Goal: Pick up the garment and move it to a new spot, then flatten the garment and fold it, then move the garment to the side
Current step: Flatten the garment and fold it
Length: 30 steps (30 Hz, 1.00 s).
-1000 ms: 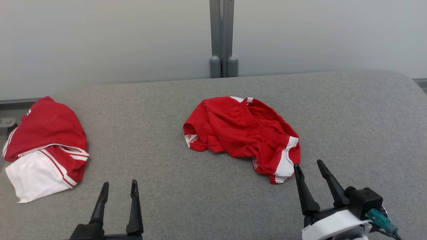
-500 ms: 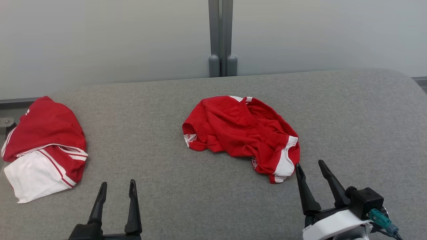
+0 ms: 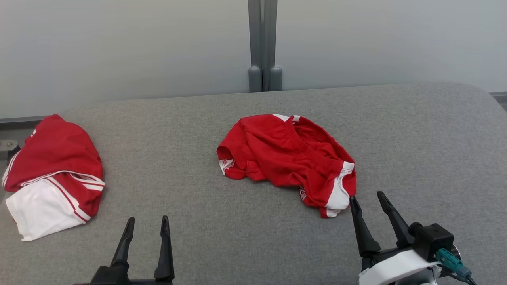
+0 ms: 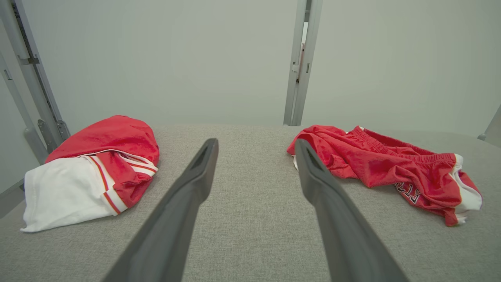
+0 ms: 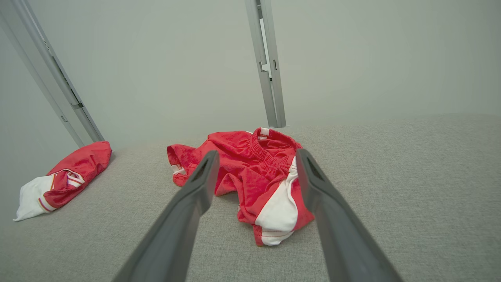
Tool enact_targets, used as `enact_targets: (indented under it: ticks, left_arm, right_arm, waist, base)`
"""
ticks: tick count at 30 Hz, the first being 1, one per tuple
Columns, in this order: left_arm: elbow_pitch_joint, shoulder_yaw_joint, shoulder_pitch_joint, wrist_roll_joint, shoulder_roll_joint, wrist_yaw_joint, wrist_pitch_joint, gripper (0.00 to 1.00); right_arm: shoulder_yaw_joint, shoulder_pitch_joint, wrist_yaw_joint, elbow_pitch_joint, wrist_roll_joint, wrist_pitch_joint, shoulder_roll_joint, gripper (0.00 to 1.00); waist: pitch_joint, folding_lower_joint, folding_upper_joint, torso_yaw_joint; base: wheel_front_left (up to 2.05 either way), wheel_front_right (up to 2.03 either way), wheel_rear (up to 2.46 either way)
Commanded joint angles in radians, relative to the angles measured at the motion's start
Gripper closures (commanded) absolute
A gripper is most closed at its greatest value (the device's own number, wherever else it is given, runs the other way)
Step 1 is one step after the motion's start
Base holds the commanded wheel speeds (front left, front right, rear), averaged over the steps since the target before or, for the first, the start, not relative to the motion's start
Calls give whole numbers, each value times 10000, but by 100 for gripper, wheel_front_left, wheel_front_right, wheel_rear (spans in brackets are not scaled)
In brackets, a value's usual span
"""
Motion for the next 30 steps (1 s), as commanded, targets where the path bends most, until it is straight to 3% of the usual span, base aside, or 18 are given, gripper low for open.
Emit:
enact_targets:
  ticks: [1,16,20,30]
  left_arm:
    - [32,10,46,108,8,-43,-2,0]
    - [202,-73,29,348,8,-232,-2,0]
    - [600,-287,-153,625,6,-461,0,0]
    - [2163,-1823,-2891,1390,180,-1187,25,0]
  right_arm:
    - [12,89,4,14,-34,-31,-25,0]
    - [23,108,5,29,-10,-31,-25,0]
    - [6,4,3,-26,-30,-31,-25,0]
    - [-175,-613,5,-328,-117,-32,-23,0]
  waist:
    - [-3,0,0,-1]
    - [-3,0,0,-118]
    - [118,0,0,-285]
    - [1298,0,0,-1138]
  base:
    - [0,0,0]
    - [0,0,0]
    - [0,0,0]
    - [0,0,0]
